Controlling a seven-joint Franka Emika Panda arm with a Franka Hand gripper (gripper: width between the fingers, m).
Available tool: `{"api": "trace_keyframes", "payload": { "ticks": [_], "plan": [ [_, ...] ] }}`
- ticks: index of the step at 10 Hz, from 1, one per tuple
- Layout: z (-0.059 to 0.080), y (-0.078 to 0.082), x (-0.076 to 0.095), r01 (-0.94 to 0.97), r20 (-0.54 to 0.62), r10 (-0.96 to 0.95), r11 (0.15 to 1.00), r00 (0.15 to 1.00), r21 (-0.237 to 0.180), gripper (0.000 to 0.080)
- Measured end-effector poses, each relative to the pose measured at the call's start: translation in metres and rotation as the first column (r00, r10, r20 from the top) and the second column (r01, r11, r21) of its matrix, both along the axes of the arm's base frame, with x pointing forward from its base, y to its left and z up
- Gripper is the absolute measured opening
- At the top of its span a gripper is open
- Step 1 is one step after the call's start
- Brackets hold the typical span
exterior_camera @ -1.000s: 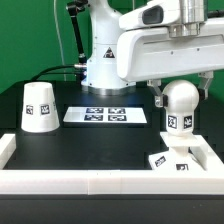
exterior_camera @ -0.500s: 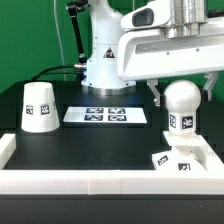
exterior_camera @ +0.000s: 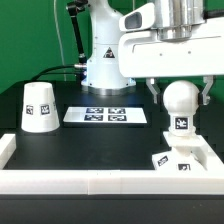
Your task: Assemble lamp
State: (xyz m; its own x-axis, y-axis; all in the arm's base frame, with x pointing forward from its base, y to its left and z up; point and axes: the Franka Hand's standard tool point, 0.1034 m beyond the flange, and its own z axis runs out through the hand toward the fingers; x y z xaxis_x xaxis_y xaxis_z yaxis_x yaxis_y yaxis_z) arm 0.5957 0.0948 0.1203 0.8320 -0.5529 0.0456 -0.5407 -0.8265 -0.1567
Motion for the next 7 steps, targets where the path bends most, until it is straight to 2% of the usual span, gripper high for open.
{"api": "trace_keyframes", "payload": {
  "ticks": [2, 4, 7],
  "plan": [
    [0.0003, 0.0027, -0.0020, 0.202, -0.047, -0.201, 0.979, 0.979, 0.025, 0.0579],
    [0.0004, 0.0075, -0.0045, 0.381, -0.092, -0.377, 0.924, 0.922, 0.036, 0.0579],
    [-0.0001, 0.0092, -0.0058, 0.527, -0.133, -0.517, 0.848, 0.845, 0.056, 0.0579]
  ]
}}
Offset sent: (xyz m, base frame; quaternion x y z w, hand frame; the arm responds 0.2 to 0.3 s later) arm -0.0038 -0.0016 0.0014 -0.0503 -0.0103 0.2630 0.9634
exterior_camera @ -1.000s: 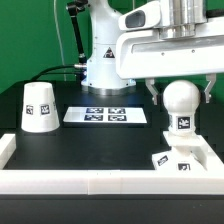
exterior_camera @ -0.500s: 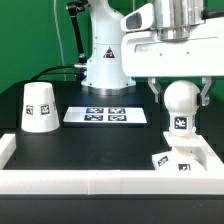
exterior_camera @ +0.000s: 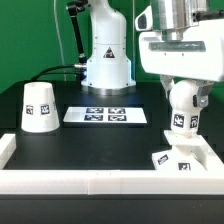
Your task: Assemble lamp
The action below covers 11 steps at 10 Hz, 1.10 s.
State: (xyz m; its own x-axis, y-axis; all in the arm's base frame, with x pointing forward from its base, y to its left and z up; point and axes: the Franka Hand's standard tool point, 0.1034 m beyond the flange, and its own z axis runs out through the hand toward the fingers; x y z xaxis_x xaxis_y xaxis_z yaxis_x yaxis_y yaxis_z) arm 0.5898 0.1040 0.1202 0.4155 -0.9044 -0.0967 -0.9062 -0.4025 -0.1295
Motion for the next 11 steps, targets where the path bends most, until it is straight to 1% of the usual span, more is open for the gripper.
{"api": "trace_keyframes", "payload": {
  "ticks": [2, 3, 4, 5, 6, 9, 11],
  "plan": [
    [-0.0007, 0.0000, -0.0002, 0.038, -0.005, -0.038, 0.999, 0.999, 0.012, 0.0579],
    [-0.0007, 0.0002, -0.0003, 0.023, -0.003, -0.023, 1.000, 1.000, 0.011, 0.0579],
    [-0.0007, 0.0003, -0.0003, -0.015, 0.003, 0.015, 1.000, 1.000, 0.008, 0.0669],
    [0.0001, 0.0002, -0.0001, -0.078, 0.012, 0.078, 0.997, 0.997, 0.002, 0.0669],
    [0.0008, 0.0001, 0.0001, -0.197, 0.029, 0.197, 0.980, 0.980, -0.013, 0.0694],
    [0.0020, -0.0011, 0.0006, -0.487, 0.065, 0.490, 0.872, 0.870, -0.055, 0.0698],
    [0.0014, -0.0012, 0.0004, -0.617, 0.076, 0.622, 0.783, 0.780, -0.078, 0.0698]
  ]
}}
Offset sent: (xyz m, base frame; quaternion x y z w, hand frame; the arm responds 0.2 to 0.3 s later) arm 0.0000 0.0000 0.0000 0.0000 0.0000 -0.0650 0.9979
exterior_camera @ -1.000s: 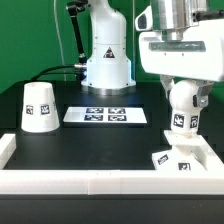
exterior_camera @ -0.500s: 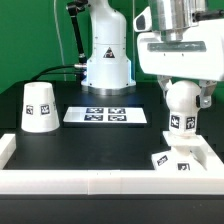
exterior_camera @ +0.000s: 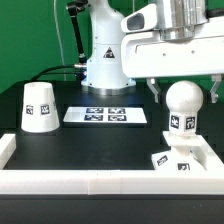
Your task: Assemble lamp
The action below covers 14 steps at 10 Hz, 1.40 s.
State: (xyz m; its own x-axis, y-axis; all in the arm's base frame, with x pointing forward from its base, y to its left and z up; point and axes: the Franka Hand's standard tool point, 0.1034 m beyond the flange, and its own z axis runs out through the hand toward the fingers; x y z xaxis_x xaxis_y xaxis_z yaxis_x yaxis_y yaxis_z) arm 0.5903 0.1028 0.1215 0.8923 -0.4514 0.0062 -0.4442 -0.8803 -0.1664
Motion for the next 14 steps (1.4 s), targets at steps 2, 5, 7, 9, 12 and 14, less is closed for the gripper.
{"api": "trace_keyframes", "payload": {
  "ticks": [2, 5, 7, 9, 12, 14],
  "plan": [
    [-0.0003, 0.0003, -0.0002, -0.164, 0.021, 0.165, 0.986, 0.986, -0.029, 0.0698],
    [0.0000, 0.0027, 0.0000, -0.523, 0.025, 0.532, 0.839, 0.846, -0.153, 0.0698],
    [0.0006, 0.0013, 0.0013, -0.665, 0.026, 0.678, 0.726, 0.734, -0.176, 0.0698],
    [0.0013, 0.0028, 0.0020, -0.771, 0.021, 0.788, 0.607, 0.616, -0.193, 0.0698],
    [0.0014, 0.0019, 0.0031, -0.890, 0.007, 0.913, 0.400, 0.409, -0.217, 0.0698],
    [0.0017, 0.0019, 0.0036, -0.939, -0.013, 0.965, 0.251, 0.261, -0.234, 0.0698]
  ]
}}
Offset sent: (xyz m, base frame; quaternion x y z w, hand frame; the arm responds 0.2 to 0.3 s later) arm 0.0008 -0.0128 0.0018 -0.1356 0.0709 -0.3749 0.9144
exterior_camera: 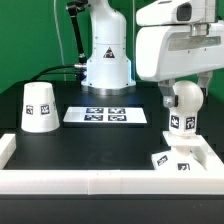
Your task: Assemble lamp
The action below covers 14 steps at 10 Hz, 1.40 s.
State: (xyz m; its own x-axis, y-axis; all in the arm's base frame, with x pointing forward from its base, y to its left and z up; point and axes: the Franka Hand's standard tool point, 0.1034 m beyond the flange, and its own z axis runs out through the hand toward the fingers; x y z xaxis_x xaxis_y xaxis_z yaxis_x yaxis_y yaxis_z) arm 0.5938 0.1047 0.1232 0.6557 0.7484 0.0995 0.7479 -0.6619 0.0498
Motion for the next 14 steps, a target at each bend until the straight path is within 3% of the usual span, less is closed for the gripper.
{"api": "trace_keyframes", "payload": {
  "ticks": [4, 7, 10, 11, 13, 14],
  "plan": [
    [-0.0008, -0.0009, -0.0003, -0.305, 0.005, 0.305, 0.951, 0.952, -0.045, 0.0698],
    [-0.0020, -0.0032, -0.0001, -0.495, -0.012, 0.497, 0.862, 0.868, -0.108, 0.0698],
    [-0.0019, -0.0051, 0.0002, -0.497, -0.012, 0.498, 0.861, 0.867, -0.108, 0.0686],
    [-0.0020, -0.0053, 0.0002, -0.483, -0.011, 0.485, 0.869, 0.874, -0.107, 0.0576],
    [-0.0021, -0.0054, 0.0000, -0.434, -0.008, 0.436, 0.895, 0.900, -0.100, 0.0577],
    [-0.0022, -0.0051, -0.0003, -0.313, -0.002, 0.314, 0.946, 0.949, -0.085, 0.0577]
  ]
}}
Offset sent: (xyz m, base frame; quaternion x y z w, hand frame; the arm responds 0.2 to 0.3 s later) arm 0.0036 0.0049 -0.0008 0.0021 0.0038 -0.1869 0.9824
